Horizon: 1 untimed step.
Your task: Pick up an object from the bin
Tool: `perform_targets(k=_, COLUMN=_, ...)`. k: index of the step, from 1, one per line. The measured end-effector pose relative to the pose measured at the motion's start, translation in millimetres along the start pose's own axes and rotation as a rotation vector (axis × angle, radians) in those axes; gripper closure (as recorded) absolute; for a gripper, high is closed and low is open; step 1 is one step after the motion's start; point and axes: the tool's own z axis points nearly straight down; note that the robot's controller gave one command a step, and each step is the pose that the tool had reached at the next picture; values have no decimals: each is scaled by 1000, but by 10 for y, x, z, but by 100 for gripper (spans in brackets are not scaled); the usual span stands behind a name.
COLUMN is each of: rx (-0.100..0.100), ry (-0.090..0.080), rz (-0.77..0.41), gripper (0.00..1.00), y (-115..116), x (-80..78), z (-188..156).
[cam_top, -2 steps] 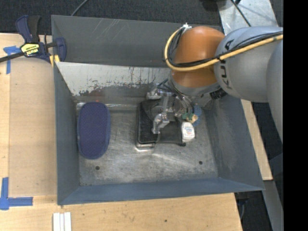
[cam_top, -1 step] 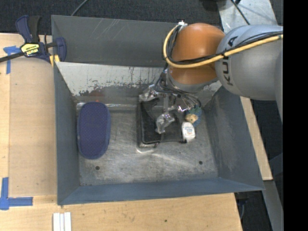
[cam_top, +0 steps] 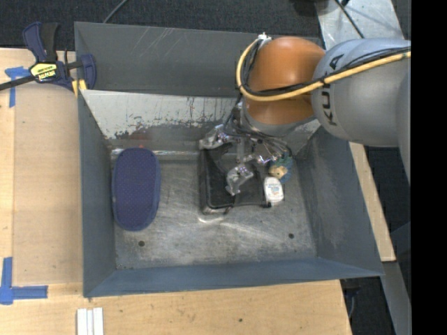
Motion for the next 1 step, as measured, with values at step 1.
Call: perform_targets(k=1, rx=-2, ry=1, rz=1, gripper=0, y=3, x=1, z=19)
